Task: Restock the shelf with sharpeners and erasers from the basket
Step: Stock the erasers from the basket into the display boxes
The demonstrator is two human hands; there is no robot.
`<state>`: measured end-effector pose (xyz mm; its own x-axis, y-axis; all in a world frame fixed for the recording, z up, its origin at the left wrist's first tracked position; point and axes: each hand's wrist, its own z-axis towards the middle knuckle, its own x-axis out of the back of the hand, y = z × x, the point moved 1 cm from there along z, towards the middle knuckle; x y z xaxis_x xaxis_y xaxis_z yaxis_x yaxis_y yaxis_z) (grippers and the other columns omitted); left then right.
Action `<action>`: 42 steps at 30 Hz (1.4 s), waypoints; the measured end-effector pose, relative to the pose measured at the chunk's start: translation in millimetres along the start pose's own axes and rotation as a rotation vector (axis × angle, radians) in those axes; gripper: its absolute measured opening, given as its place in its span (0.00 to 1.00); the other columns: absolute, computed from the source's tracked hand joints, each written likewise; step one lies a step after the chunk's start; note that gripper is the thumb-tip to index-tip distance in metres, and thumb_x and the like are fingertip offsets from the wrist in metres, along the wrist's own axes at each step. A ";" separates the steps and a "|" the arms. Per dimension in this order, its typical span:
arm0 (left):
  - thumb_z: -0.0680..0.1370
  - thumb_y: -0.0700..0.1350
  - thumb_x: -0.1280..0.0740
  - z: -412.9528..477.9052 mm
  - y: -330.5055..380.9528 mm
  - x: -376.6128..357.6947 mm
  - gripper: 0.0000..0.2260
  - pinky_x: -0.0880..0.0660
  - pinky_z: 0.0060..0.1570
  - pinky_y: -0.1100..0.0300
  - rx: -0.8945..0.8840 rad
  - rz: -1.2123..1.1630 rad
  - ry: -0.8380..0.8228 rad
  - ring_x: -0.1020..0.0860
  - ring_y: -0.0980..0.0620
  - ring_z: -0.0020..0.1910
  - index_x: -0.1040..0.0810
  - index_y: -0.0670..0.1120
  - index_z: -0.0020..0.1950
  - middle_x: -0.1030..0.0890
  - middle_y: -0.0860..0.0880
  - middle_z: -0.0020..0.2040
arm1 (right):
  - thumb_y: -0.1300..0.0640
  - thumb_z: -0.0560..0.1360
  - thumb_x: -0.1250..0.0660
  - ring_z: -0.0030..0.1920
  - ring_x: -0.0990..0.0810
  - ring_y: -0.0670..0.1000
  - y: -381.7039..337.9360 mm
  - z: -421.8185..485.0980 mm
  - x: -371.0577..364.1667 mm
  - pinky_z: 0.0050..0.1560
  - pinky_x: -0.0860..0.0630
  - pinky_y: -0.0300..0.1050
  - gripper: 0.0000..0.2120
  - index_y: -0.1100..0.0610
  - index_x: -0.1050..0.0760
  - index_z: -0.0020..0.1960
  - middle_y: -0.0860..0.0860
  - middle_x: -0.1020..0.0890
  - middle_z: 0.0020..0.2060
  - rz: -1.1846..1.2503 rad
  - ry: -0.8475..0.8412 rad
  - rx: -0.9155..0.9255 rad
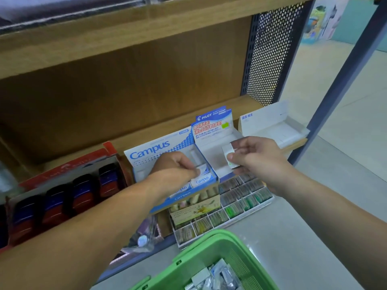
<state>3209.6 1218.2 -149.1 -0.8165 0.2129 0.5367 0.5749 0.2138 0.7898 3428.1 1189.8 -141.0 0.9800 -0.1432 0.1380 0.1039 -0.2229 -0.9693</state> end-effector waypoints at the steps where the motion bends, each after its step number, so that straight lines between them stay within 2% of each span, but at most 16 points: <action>1: 0.74 0.44 0.21 0.1 -1.8 0.4 0.06 0.26 0.35 0.65 -0.002 -0.003 -0.008 0.19 0.54 0.37 0.17 0.48 0.46 0.16 0.50 0.39 | 0.65 0.74 0.25 0.36 0.17 0.54 0.8 0.2 -0.9 0.45 0.14 0.54 0.10 0.59 0.19 0.54 0.53 0.19 0.38 -0.005 -0.005 0.002; 4: 0.75 0.44 0.22 1.6 -4.8 -1.7 0.04 0.25 0.36 0.70 -0.012 -0.009 -0.012 0.18 0.54 0.42 0.15 0.50 0.47 0.15 0.50 0.43 | 0.66 0.74 0.25 0.37 0.16 0.54 2.9 0.6 -0.9 0.47 0.15 0.53 0.11 0.60 0.19 0.56 0.53 0.18 0.39 0.010 -0.004 0.007; 6: 0.75 0.46 0.22 2.6 -5.4 -2.8 0.03 0.25 0.38 0.69 0.004 -0.018 -0.008 0.18 0.54 0.44 0.14 0.50 0.47 0.15 0.52 0.44 | 0.66 0.75 0.25 0.36 0.16 0.55 3.6 0.8 0.9 0.47 0.15 0.52 0.11 0.60 0.19 0.56 0.54 0.18 0.41 0.041 0.011 -0.005; 9: 0.78 0.46 0.25 4.5 -6.0 -2.6 0.02 0.28 0.34 0.72 0.028 -0.050 -0.008 0.20 0.60 0.42 0.13 0.49 0.48 0.16 0.57 0.41 | 0.66 0.75 0.26 0.37 0.16 0.54 4.2 -0.2 4.5 0.46 0.14 0.50 0.12 0.61 0.20 0.57 0.56 0.19 0.43 0.062 0.020 -0.018; 11: 0.80 0.44 0.28 5.6 -6.6 -0.1 0.04 0.27 0.38 0.71 0.038 -0.064 0.005 0.20 0.62 0.45 0.14 0.50 0.51 0.16 0.57 0.46 | 0.67 0.74 0.26 0.37 0.16 0.53 5.6 -1.3 6.4 0.45 0.14 0.50 0.13 0.62 0.20 0.58 0.56 0.18 0.43 0.063 0.017 -0.020; 14: 0.82 0.38 0.34 5.9 -8.3 5.6 0.09 0.22 0.47 0.65 0.068 -0.113 -0.006 0.18 0.57 0.47 0.18 0.49 0.57 0.14 0.51 0.51 | 0.67 0.74 0.25 0.39 0.15 0.54 7.3 -2.3 8.0 0.45 0.14 0.50 0.13 0.64 0.19 0.58 0.57 0.17 0.43 0.061 0.004 -0.020; 17: 0.82 0.38 0.34 2.1 -6.7 9.6 0.09 0.20 0.51 0.61 0.011 -0.059 0.052 0.17 0.54 0.48 0.17 0.50 0.55 0.15 0.51 0.51 | 0.67 0.73 0.24 0.38 0.14 0.56 5.0 -3.0 8.8 0.47 0.14 0.51 0.13 0.63 0.19 0.57 0.56 0.16 0.42 0.077 0.004 -0.026; 19: 0.82 0.40 0.36 -4.9 1.2 9.4 0.10 0.21 0.44 0.62 -0.087 0.035 0.106 0.17 0.52 0.45 0.17 0.52 0.55 0.16 0.52 0.50 | 0.66 0.72 0.23 0.38 0.14 0.58 1.0 -3.7 9.7 0.48 0.15 0.52 0.12 0.62 0.17 0.54 0.57 0.15 0.42 0.094 -0.001 -0.029; 22: 0.81 0.38 0.35 -13.4 22.3 -0.2 0.11 0.25 0.34 0.67 -0.211 0.002 0.079 0.19 0.53 0.36 0.18 0.51 0.56 0.16 0.48 0.47 | 0.66 0.70 0.21 0.35 0.15 0.60 -4.9 -5.4 12.2 0.44 0.15 0.48 0.12 0.62 0.17 0.52 0.58 0.14 0.42 0.145 -0.021 -0.041; 24: 0.79 0.38 0.32 -18.0 41.7 -12.5 0.10 0.24 0.37 0.69 -0.259 -0.027 0.011 0.21 0.56 0.37 0.18 0.48 0.58 0.16 0.47 0.48 | 0.67 0.70 0.22 0.36 0.15 0.60 -7.2 -6.1 14.3 0.45 0.15 0.50 0.12 0.63 0.17 0.52 0.60 0.14 0.44 0.201 -0.027 -0.055; 26: 0.78 0.39 0.29 -21.4 58.9 -28.3 0.11 0.22 0.42 0.65 -0.238 -0.089 -0.079 0.21 0.56 0.38 0.19 0.48 0.60 0.17 0.48 0.49 | 0.69 0.71 0.23 0.39 0.14 0.61 -8.4 -6.9 17.6 0.46 0.14 0.50 0.12 0.65 0.18 0.54 0.64 0.14 0.47 0.258 -0.032 -0.064; 30: 0.77 0.37 0.26 -24.3 79.9 -55.9 0.10 0.21 0.38 0.65 -0.215 -0.288 -0.176 0.20 0.58 0.35 0.18 0.45 0.57 0.17 0.48 0.42 | 0.72 0.71 0.26 0.42 0.13 0.59 -8.7 -10.6 33.7 0.46 0.15 0.48 0.12 0.66 0.19 0.54 0.65 0.14 0.46 0.310 -0.009 -0.025; 34: 0.75 0.38 0.23 -19.3 88.7 -74.3 0.09 0.22 0.38 0.64 -0.279 -0.284 -0.179 0.20 0.55 0.40 0.16 0.46 0.54 0.18 0.46 0.46 | 0.68 0.69 0.22 0.36 0.15 0.53 0.5 -15.0 55.8 0.41 0.15 0.46 0.08 0.64 0.20 0.44 0.58 0.15 0.36 0.252 0.071 0.023; 38: 0.77 0.37 0.26 -6.9 96.1 -85.9 0.10 0.17 0.43 0.54 -0.280 -0.225 -0.201 0.19 0.50 0.43 0.15 0.49 0.54 0.17 0.41 0.51 | 0.68 0.75 0.26 0.38 0.14 0.54 8.5 -15.8 78.5 0.44 0.15 0.50 0.05 0.64 0.18 0.50 0.60 0.14 0.39 0.280 0.042 -0.018; 40: 0.78 0.37 0.27 6.7 101.3 -88.1 0.10 0.18 0.42 0.57 -0.296 -0.174 -0.199 0.18 0.50 0.45 0.15 0.51 0.54 0.16 0.43 0.51 | 0.69 0.74 0.28 0.35 0.17 0.53 13.6 -12.5 90.9 0.37 0.17 0.48 0.09 0.62 0.19 0.53 0.62 0.15 0.40 0.262 0.145 -0.042; 42: 0.79 0.38 0.28 22.9 110.2 -90.3 0.11 0.19 0.43 0.58 -0.320 -0.120 -0.208 0.18 0.51 0.44 0.15 0.54 0.53 0.13 0.49 0.46 | 0.68 0.75 0.29 0.33 0.21 0.53 22.5 -7.6 100.6 0.35 0.20 0.47 0.11 0.59 0.20 0.56 0.63 0.17 0.40 0.251 0.270 -0.049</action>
<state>3347.9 1244.4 -117.3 -0.8299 0.3998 0.3891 0.4034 -0.0519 0.9136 3527.8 1163.0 -147.3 0.8932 -0.4471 -0.0473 -0.1481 -0.1933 -0.9699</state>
